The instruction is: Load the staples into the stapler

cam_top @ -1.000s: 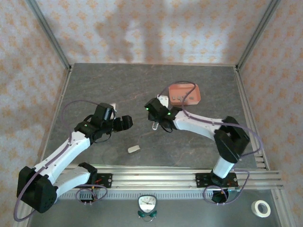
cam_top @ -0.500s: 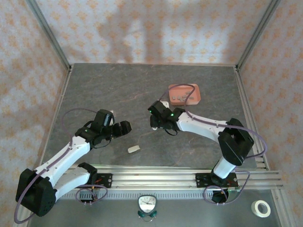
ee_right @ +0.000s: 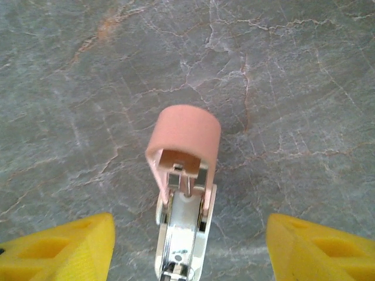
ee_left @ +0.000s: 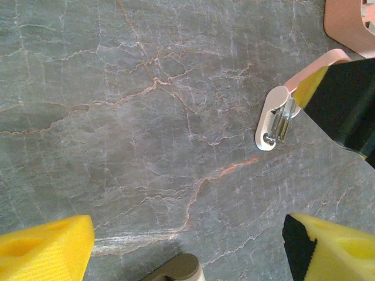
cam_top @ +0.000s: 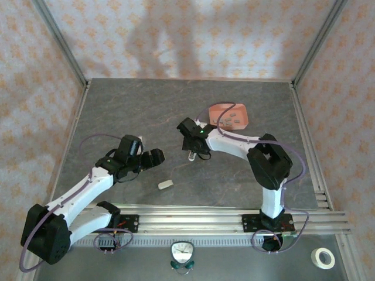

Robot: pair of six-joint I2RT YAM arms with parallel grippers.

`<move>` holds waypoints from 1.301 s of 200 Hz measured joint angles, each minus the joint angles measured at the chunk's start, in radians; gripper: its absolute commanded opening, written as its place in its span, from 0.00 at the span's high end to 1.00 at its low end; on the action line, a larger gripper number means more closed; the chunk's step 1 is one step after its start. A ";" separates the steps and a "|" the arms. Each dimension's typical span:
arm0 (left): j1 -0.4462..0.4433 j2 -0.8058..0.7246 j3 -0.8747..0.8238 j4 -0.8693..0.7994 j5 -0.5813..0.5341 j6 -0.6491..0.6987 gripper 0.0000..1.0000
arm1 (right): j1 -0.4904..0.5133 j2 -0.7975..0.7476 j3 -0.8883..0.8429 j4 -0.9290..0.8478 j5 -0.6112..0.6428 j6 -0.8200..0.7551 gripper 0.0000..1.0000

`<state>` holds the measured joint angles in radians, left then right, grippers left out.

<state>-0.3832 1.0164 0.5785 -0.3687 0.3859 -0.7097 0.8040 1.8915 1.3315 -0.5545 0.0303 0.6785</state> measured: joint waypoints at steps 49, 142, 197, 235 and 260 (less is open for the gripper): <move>0.000 0.024 0.000 0.013 0.003 0.000 0.15 | -0.009 0.063 0.033 -0.006 -0.018 -0.018 0.37; 0.000 0.040 0.000 0.021 0.004 0.004 0.15 | -0.008 0.075 0.000 0.007 -0.065 -0.135 0.51; 0.000 0.053 0.000 0.021 0.007 0.020 0.15 | -0.008 0.079 -0.004 0.020 -0.084 -0.238 0.60; 0.000 0.053 0.000 0.021 0.007 0.030 0.15 | -0.008 0.081 -0.005 0.020 -0.088 -0.297 0.63; 0.000 0.053 0.000 0.021 0.007 0.030 0.15 | -0.008 0.081 -0.005 0.019 -0.091 -0.324 0.56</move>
<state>-0.3832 1.0695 0.5785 -0.3477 0.3927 -0.6800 0.7956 1.9728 1.3270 -0.5350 -0.0608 0.3546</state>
